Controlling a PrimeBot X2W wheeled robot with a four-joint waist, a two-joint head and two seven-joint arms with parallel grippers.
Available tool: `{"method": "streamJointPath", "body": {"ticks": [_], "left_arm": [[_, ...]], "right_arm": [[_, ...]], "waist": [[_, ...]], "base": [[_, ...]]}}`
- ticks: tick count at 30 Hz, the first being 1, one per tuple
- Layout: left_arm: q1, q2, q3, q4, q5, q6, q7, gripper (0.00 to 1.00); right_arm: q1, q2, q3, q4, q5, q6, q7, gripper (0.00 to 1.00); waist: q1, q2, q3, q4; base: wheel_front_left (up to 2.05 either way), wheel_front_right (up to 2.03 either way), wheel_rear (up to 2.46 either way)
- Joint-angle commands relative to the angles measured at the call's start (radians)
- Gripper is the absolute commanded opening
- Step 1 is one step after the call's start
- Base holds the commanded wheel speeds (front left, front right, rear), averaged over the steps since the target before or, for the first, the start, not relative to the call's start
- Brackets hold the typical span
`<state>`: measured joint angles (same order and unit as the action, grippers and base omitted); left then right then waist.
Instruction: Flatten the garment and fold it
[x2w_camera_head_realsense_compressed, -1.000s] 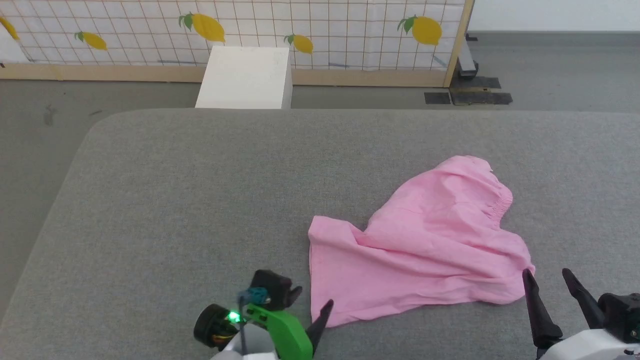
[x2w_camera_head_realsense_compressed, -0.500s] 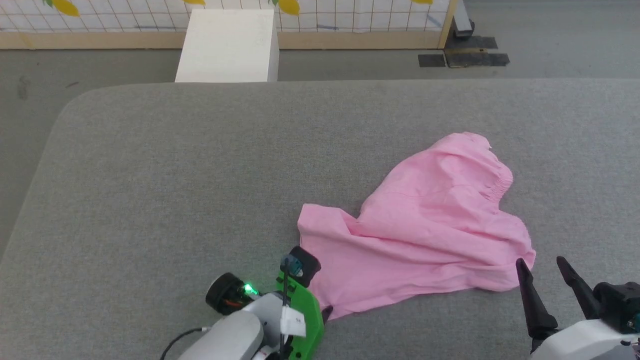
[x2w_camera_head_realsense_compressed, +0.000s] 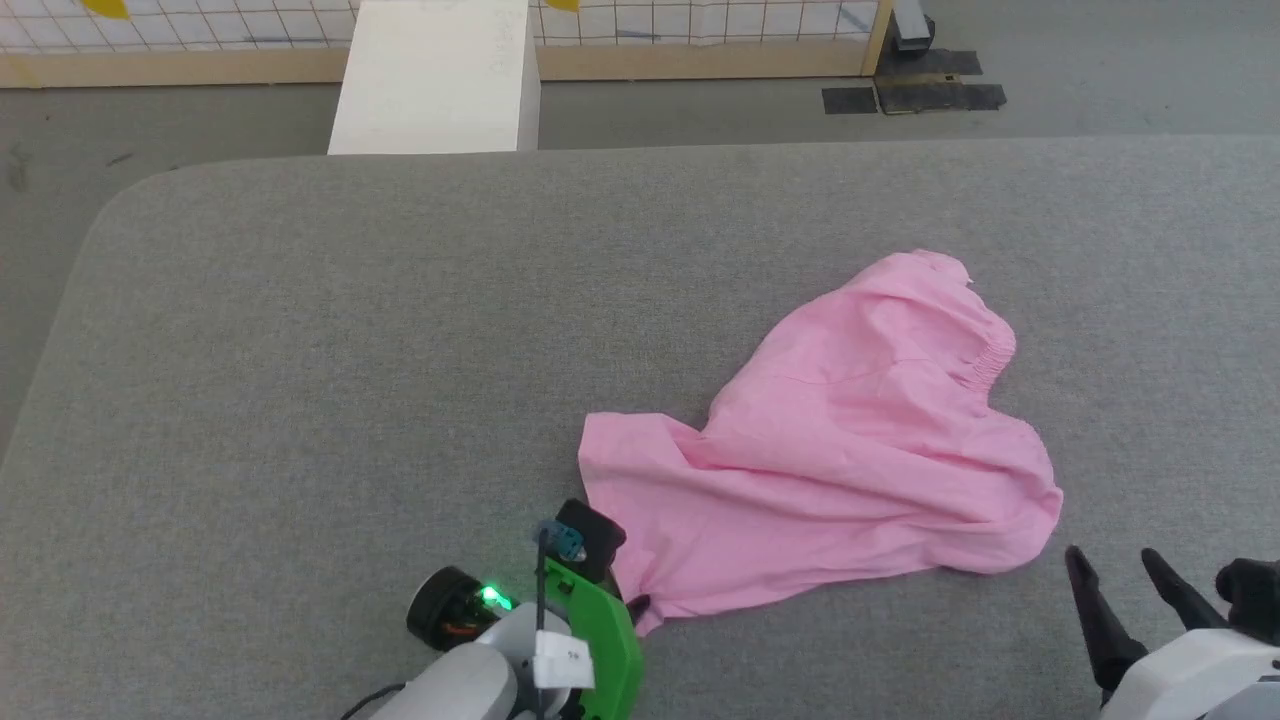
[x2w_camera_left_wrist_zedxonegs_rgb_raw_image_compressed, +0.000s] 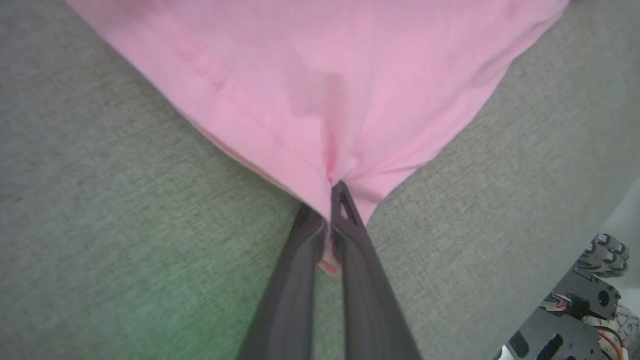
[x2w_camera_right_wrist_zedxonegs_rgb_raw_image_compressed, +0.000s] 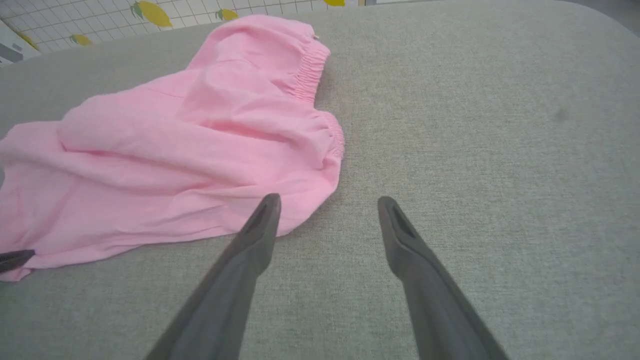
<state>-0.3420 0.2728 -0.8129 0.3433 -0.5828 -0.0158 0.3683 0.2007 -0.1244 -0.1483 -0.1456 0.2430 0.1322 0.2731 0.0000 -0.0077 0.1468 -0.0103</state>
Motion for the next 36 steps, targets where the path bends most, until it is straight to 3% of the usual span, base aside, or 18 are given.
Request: {"method": "streamJointPath", "body": {"ticks": [1, 11, 18, 25, 26, 27, 28, 36], "left_arm": [[0.036, 0.023, 0.003, -0.002, 0.0, 0.02, -0.007, 0.0], [0.069, 0.097, 0.058, -0.211, 0.023, 0.098, -0.067, 0.0], [0.058, 0.102, 0.057, -0.283, 0.035, 0.111, -0.07, 0.0], [0.046, 0.099, 0.063, -0.296, 0.035, 0.115, -0.089, 0.0], [0.047, 0.099, 0.065, -0.295, 0.033, 0.116, -0.091, 0.0], [0.048, 0.099, 0.067, -0.294, 0.032, 0.117, -0.095, 0.0], [0.05, 0.1, 0.068, -0.292, 0.031, 0.118, -0.097, 0.0], [0.062, 0.111, 0.083, -0.29, 0.022, 0.126, -0.124, 0.0]], "right_arm": [[-0.027, -0.014, -0.009, 0.017, 0.019, -0.002, 0.015, 1.0], [-0.197, -0.157, 0.038, 0.17, 0.165, -0.002, 0.219, 1.0], [-0.328, -0.24, 0.151, 0.293, 0.236, -0.002, 0.359, 1.0], [-0.381, -0.273, 0.25, 0.431, 0.29, -0.002, 0.495, 1.0], [-0.38, -0.277, 0.265, 0.44, 0.297, -0.002, 0.51, 0.94], [-0.379, -0.278, 0.282, 0.448, 0.309, -0.002, 0.524, 0.22], [-0.377, -0.278, 0.294, 0.453, 0.318, -0.002, 0.534, 0.0], [-0.401, -0.287, 0.311, 0.404, 0.358, -0.002, 0.458, 0.0]], "waist": [[0.0, 0.0077, -0.003, 0.006], [0.0, 0.0077, 0.004, 0.041], [0.0, 0.0077, 0.037, 0.074], [0.0, 0.0077, 0.072, 0.096], [0.0, 0.0077, 0.073, 0.097], [0.0, 0.0077, 0.075, 0.099], [0.0, 0.0077, 0.075, 0.099], [0.0, 0.0077, 0.036, 0.078]], "base": [[0.0, 0.0, 0.0], [0.0, 0.0, 0.0], [0.0, 0.0, 0.0], [0.0, 0.0, 0.0], [0.0, 0.0, 0.0], [0.0, 0.0, 0.0], [0.0, 0.0, 0.0], [0.0, 0.0, 0.0]]}}
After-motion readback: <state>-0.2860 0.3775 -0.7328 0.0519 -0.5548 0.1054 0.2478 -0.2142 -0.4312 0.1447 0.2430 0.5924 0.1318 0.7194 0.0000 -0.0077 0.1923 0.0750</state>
